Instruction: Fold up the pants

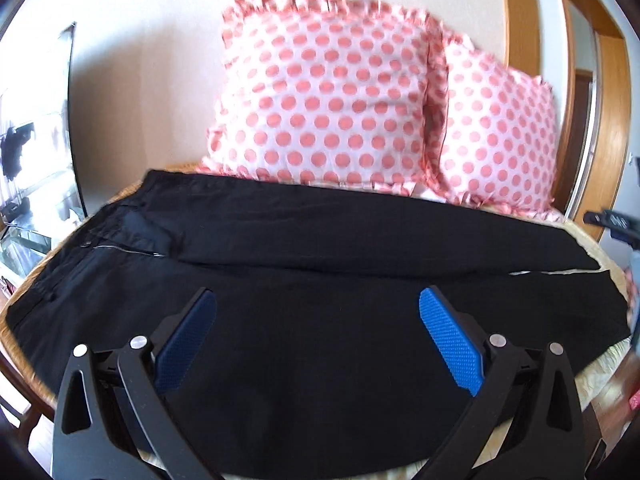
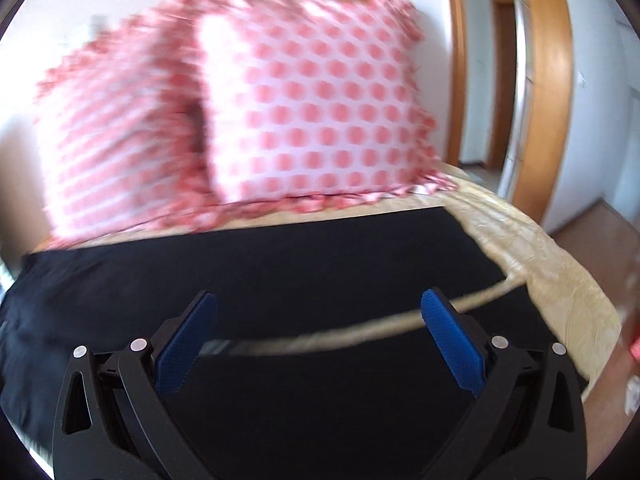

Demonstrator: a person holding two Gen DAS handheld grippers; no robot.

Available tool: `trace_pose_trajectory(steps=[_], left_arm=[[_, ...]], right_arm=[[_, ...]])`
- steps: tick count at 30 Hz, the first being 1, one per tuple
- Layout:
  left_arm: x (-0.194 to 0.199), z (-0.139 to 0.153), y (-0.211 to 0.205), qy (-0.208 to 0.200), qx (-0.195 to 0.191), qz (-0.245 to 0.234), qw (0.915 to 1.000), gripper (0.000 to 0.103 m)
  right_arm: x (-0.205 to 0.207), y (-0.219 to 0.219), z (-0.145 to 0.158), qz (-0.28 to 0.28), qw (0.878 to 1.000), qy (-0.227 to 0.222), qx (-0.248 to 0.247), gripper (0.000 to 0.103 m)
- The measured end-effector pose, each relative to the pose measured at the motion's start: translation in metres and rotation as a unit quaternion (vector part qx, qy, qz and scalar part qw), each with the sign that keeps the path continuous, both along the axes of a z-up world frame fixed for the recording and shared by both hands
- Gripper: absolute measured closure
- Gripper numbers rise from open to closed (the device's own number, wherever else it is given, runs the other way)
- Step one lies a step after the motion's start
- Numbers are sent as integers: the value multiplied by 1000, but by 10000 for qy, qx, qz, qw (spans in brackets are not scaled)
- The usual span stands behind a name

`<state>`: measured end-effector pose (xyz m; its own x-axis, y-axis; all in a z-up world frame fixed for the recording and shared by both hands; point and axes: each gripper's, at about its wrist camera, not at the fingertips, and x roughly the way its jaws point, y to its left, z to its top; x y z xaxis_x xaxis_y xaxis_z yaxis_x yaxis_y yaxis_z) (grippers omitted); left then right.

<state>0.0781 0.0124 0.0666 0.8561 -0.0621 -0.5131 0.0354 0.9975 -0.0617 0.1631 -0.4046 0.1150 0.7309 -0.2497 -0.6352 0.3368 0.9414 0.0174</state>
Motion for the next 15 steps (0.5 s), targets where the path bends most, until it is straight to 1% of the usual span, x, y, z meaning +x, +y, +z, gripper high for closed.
trace_pose_trajectory(steps=[1, 2, 4, 6, 8, 9, 11, 12, 13, 14, 15], left_arm=[[8, -1, -1, 95, 17, 10, 10000, 2], [16, -2, 0, 152, 26, 33, 9999, 2], [32, -2, -1, 190, 82, 112, 9997, 2], [44, -1, -3, 175, 221, 191, 9994, 2], [52, 0, -3, 126, 275, 223, 9993, 2], [55, 0, -2, 101, 256, 221, 9994, 2], [60, -2, -1, 125, 219, 206, 9995, 2], [63, -4, -1, 152, 209, 205, 9995, 2], [65, -6, -1, 182, 213, 199, 9994, 2], [67, -7, -1, 254, 210, 181, 9993, 2], [70, -9, -1, 331, 181, 134, 9992, 2]], right_arm=[[17, -12, -5, -154, 9998, 160, 14, 1], [44, -29, -12, -342, 9986, 391, 70, 1], [73, -51, -24, -651, 9955, 663, 175, 1], [103, -75, -35, -1018, 9904, 899, 235, 1], [128, -102, -43, -1488, 9834, 1013, 207, 6], [131, -109, -45, -1626, 9812, 1017, 226, 6], [145, -129, -53, -1963, 9741, 1083, 308, 14], [150, -138, -57, -2110, 9702, 1119, 402, 16], [154, -144, -62, -2210, 9670, 1156, 512, 19], [158, -151, -68, -2296, 9636, 1209, 648, 24], [160, -154, -70, -2333, 9621, 1223, 706, 26]])
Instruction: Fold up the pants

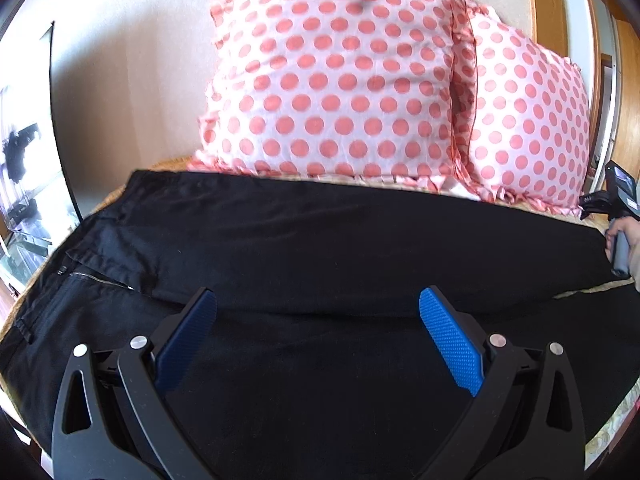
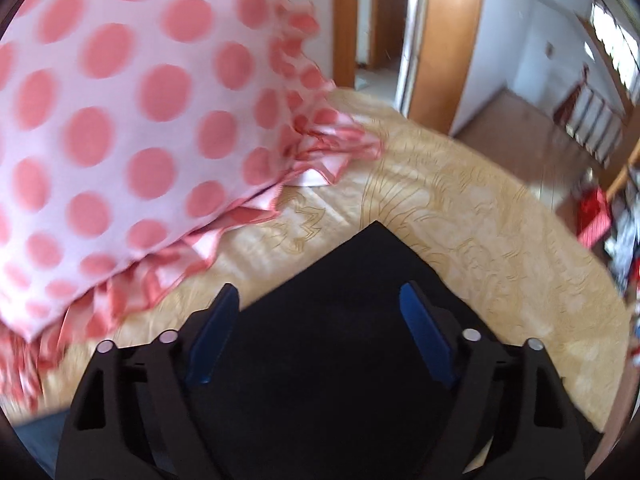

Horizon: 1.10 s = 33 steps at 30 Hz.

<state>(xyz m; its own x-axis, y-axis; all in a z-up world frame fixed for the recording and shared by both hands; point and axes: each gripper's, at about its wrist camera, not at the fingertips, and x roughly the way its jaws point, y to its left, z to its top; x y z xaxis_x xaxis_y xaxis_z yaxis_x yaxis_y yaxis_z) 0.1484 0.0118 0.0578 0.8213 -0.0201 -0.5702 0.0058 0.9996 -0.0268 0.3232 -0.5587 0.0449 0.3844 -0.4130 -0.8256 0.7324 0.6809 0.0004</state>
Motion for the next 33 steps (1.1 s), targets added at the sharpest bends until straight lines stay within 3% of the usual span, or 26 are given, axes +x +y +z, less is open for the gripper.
trace_pose_trajectory(steps=[7, 12, 15, 16, 19, 23, 28, 33], left_arm=[[8, -4, 1, 174, -80, -41, 9998, 2], [11, -7, 1, 289, -57, -10, 9996, 2], [13, -8, 1, 328, -40, 11, 9995, 2], [13, -8, 1, 332, -36, 15, 9994, 2], [12, -8, 1, 316, -24, 37, 9995, 2], [7, -5, 1, 187, 17, 101, 9998, 2], [-8, 1, -4, 40, 223, 35, 9997, 2], [-27, 11, -3, -151, 181, -10, 9997, 2]], right_arm=[[12, -3, -14, -68, 9998, 137, -117, 28], [10, 0, -21, 63, 9994, 140, -324, 38], [1, -1, -17, 147, 9992, 48, -356, 69], [-2, -6, -17, 147, 9996, -8, -261, 93], [-15, -14, -13, 195, 9992, -335, 110, 98], [-38, -11, 1, 424, 9965, -710, 127, 101], [-95, 3, 32, 735, 9878, -1365, 133, 101], [-165, 25, 47, 1123, 9772, -1799, 105, 101]])
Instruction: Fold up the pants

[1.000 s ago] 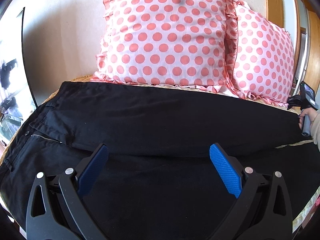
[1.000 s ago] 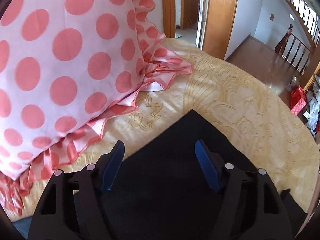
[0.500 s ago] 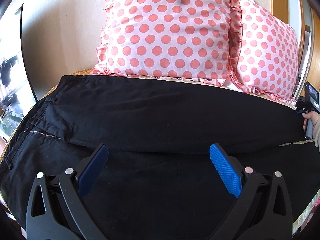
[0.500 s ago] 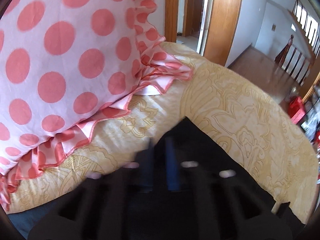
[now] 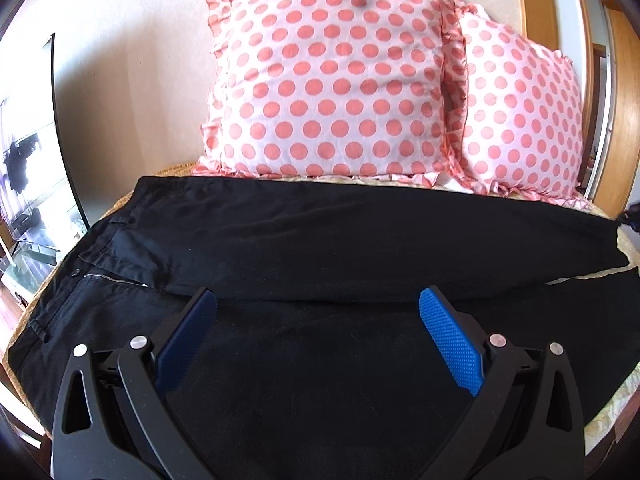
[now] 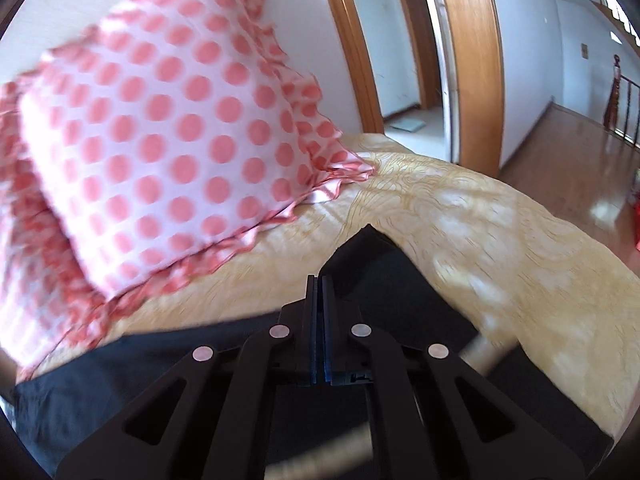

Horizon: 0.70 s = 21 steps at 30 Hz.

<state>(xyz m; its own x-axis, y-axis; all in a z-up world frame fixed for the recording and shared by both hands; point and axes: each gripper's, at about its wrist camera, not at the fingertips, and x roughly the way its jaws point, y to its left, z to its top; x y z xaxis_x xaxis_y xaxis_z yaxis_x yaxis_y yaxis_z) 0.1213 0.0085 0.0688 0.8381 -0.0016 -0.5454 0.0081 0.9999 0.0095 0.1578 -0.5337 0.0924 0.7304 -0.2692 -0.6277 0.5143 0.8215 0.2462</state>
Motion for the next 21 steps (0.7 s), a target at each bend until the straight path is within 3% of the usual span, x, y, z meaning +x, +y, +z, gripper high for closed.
trace_pose_trajectory(steps=[6, 13, 15, 19, 21], left_arm=[[-16, 7, 1, -109, -85, 6, 9999, 2], [-23, 8, -2, -80, -75, -50, 9999, 2], [-27, 9, -3, -109, -40, -56, 9999, 2], [-30, 11, -3, -154, 54, -6, 9999, 2], [-31, 12, -1, -155, 47, 15, 9999, 2]], right_arm=[[-78, 24, -18, 194, 9991, 30, 383, 101], [-99, 14, -50, 173, 9923, 202, 1209, 100], [-100, 9, -52, 111, 9895, 150, 1433, 98], [-100, 1, -55, 19, 9828, 11, 1847, 79], [-101, -3, -57, -67, 9791, -51, 2031, 76]])
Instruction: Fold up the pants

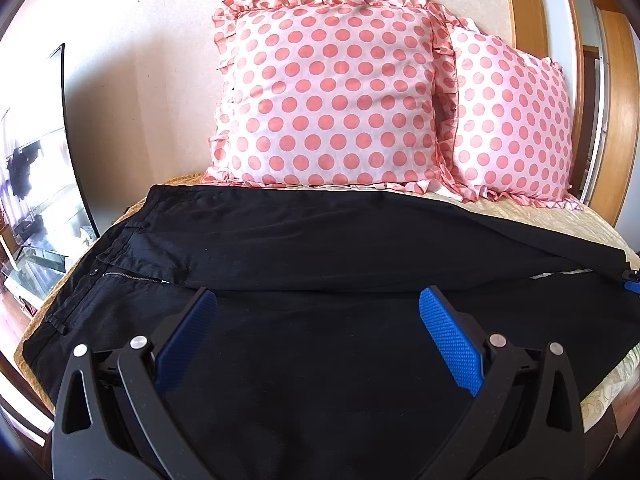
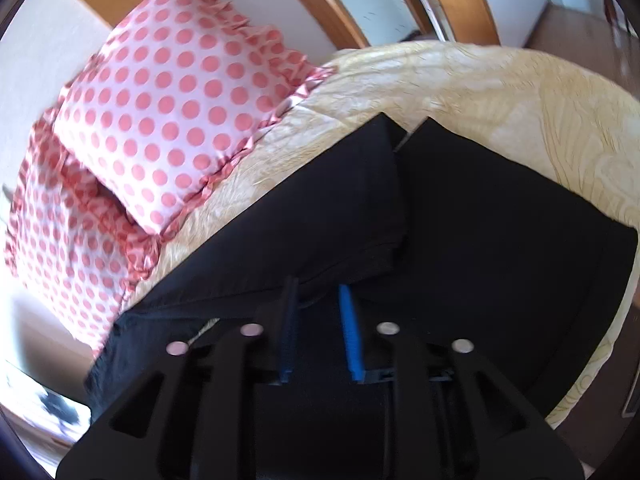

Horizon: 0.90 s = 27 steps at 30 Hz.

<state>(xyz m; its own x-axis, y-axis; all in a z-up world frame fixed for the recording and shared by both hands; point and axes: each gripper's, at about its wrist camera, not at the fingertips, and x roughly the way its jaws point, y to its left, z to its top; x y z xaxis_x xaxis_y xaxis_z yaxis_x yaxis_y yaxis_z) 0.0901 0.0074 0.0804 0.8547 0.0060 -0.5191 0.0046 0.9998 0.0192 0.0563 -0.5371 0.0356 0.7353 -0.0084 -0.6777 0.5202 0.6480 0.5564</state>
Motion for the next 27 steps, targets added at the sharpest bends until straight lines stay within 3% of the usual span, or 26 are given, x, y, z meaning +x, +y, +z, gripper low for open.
trace_pose_trajectory(steps=[3, 6, 9, 10, 12, 13, 16, 20, 22, 25, 27], left_arm=[[0, 0, 1, 0, 5, 7, 10000, 2], [0, 0, 2, 17, 44, 7, 10000, 2], [0, -1, 3, 29, 83, 19, 10000, 2], [0, -2, 3, 40, 91, 24, 9999, 2], [0, -2, 2, 66, 101, 30, 9999, 2], [0, -2, 2, 70, 104, 33, 9999, 2], [0, -2, 2, 62, 147, 53, 9999, 2], [-2, -1, 3, 22, 188, 54, 9998, 2], [-4, -1, 5, -7, 186, 25, 9998, 2], [0, -3, 8, 76, 74, -41, 9999, 2], [6, -3, 13, 197, -48, -93, 9998, 2]], right_arm=[[-2, -6, -4, -88, 9993, -142, 341, 75], [-3, -10, -5, -199, 9977, -248, 594, 60], [2, -11, -3, -324, 9984, -221, 412, 58], [6, -11, -3, -354, 9989, -163, 258, 61], [12, -12, -5, -341, 9993, -115, 136, 94], [13, -13, -6, -304, 9993, -152, 150, 98], [12, -15, 6, -242, 9991, -327, -121, 99], [-21, -20, 56, -295, 9919, -1041, -668, 100], [-39, -19, 69, -366, 9890, -1146, -860, 100], [-60, -15, 59, -447, 9897, -768, -1124, 100], [-65, -19, 40, -478, 9932, -463, -959, 100]])
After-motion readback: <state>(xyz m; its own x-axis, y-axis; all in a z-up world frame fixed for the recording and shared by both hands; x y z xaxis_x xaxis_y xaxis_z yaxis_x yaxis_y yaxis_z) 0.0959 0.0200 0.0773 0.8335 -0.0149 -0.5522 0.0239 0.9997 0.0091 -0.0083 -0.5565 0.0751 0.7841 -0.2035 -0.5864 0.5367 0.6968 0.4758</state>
